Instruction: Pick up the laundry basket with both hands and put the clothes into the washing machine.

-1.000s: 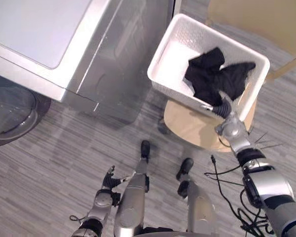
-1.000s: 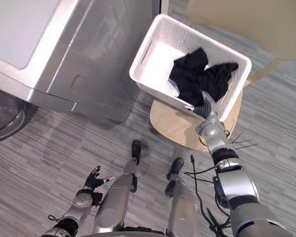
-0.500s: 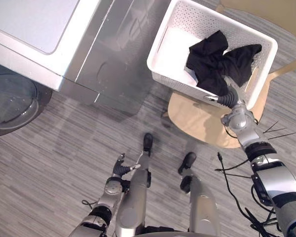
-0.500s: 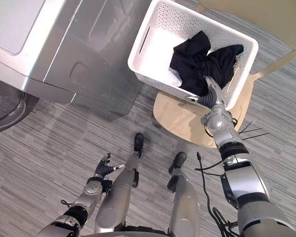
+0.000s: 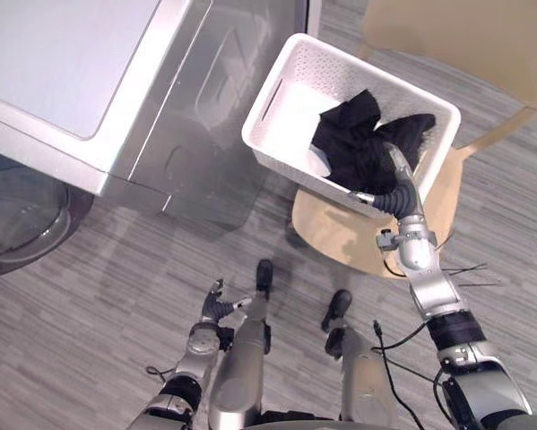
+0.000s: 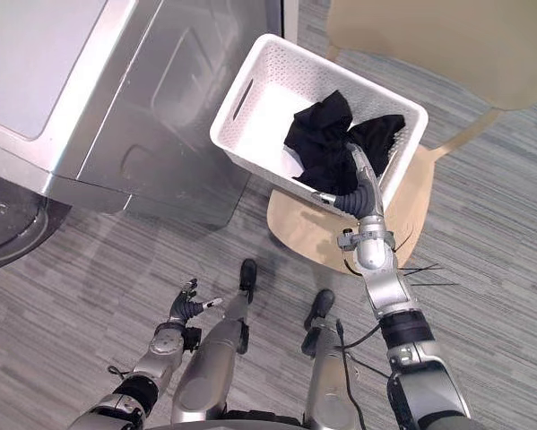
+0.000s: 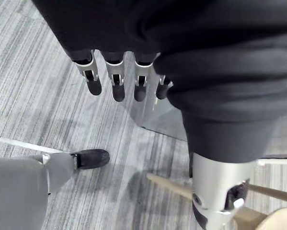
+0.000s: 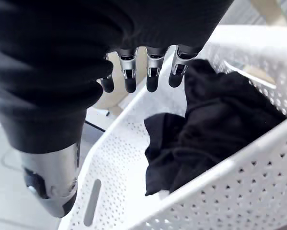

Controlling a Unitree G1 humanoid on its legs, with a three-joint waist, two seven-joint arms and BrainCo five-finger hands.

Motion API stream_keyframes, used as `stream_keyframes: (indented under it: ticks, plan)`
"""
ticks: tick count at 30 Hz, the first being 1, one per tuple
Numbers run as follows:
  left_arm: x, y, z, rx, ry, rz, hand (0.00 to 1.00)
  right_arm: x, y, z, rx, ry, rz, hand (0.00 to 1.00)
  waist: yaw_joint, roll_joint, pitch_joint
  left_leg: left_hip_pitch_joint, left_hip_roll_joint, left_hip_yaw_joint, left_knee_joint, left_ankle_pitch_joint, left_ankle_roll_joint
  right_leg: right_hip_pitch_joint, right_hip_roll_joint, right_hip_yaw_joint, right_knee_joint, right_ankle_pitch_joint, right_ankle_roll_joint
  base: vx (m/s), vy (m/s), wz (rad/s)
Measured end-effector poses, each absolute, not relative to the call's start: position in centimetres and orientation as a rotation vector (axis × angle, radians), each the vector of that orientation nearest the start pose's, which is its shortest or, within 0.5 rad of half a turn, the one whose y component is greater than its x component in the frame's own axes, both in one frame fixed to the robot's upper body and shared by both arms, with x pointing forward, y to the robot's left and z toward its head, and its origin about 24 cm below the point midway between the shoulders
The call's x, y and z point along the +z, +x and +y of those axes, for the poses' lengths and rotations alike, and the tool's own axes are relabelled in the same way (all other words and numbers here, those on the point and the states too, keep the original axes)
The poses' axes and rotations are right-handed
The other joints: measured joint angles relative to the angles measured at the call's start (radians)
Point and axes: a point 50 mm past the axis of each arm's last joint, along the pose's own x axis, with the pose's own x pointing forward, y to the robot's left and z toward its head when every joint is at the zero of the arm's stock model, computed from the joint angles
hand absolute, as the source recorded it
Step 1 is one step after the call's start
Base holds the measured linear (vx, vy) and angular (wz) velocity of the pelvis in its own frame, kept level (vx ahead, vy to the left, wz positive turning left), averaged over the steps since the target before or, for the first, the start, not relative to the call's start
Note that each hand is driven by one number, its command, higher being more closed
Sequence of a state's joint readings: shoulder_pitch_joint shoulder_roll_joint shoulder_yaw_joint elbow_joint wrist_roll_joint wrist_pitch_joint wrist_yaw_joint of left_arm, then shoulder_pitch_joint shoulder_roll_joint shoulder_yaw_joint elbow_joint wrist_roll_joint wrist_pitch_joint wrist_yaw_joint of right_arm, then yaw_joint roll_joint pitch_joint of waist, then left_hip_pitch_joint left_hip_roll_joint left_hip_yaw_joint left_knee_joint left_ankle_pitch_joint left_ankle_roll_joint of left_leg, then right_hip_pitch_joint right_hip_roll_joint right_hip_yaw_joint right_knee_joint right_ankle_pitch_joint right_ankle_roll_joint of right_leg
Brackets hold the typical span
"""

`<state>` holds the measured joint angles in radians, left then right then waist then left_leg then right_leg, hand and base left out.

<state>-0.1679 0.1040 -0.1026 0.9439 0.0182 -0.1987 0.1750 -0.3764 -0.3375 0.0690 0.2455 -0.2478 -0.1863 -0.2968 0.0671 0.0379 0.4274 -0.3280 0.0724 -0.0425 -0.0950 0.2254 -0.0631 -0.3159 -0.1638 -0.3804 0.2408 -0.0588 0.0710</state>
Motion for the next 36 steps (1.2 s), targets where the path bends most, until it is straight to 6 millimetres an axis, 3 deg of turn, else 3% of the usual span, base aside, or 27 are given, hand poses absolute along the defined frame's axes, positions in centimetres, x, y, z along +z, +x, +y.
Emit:
stream_keyframes:
  ticks: [5, 8, 13, 20, 23, 29, 36]
  plan:
    - [-10.4, 21.2, 17.8, 0.097, 0.228, 0.600, 0.00, 12.1, 32.0, -18.1, -0.149, -0.535, -0.398, 0.00, 0.004, -0.024, -0.014, -0.004, 0.011, 0.002, -0.001, -0.007, -0.009, 0.000, 0.012, 0.001, -0.015, 0.002, 0.002, -0.06, -0.040, -0.02]
    - [-10.9, 20.4, 18.7, 0.109, 0.248, 0.631, 0.00, 13.2, 34.2, -17.8, -0.129, -0.594, -0.402, 0.00, 0.004, -0.030, -0.017, -0.014, 0.016, 0.002, -0.002, -0.006, -0.009, -0.001, 0.022, 0.002, -0.040, 0.024, 0.001, -0.03, -0.029, -0.06]
    - [-10.7, 20.5, 19.3, 0.115, 0.263, 0.621, 0.00, 16.7, 38.4, -20.8, -0.214, -0.775, -0.328, 0.00, 0.037, -0.030, -0.017, -0.039, 0.014, -0.014, -0.001, -0.003, -0.011, -0.005, 0.027, -0.012, -0.062, 0.050, -0.003, 0.00, -0.024, 0.06]
    - [-10.4, 20.9, 19.6, 0.111, 0.279, 0.606, 0.00, 19.0, 40.2, -23.2, -0.302, -0.851, -0.229, 0.00, 0.086, -0.027, -0.016, -0.085, 0.009, -0.057, 0.000, 0.010, -0.007, -0.026, 0.027, -0.053, -0.064, 0.044, -0.004, 0.07, -0.050, 0.18]
    - [-10.3, 21.2, 19.2, 0.095, 0.283, 0.596, 0.00, 18.6, 40.6, -23.8, -0.309, -0.887, -0.161, 0.00, 0.092, -0.025, -0.015, -0.109, 0.001, -0.083, 0.000, 0.021, -0.009, -0.038, 0.022, -0.068, -0.062, 0.033, -0.002, 0.06, -0.054, 0.19]
    - [-9.4, 22.9, 18.1, 0.046, 0.293, 0.547, 0.00, 17.8, 40.6, -25.3, -0.285, -1.022, -0.054, 0.00, 0.136, 0.005, 0.002, -0.170, -0.004, -0.123, 0.001, 0.022, -0.011, -0.083, 0.019, -0.102, -0.052, 0.022, -0.001, 0.03, -0.049, 0.13]
    - [-8.5, 24.4, 15.9, -0.002, 0.252, 0.501, 0.00, 14.7, 39.9, -26.8, -0.232, -1.094, 0.143, 0.00, 0.166, 0.034, 0.017, -0.185, -0.022, -0.153, 0.001, 0.026, -0.011, -0.093, -0.005, -0.129, -0.014, -0.017, 0.005, 0.05, -0.042, 0.17]
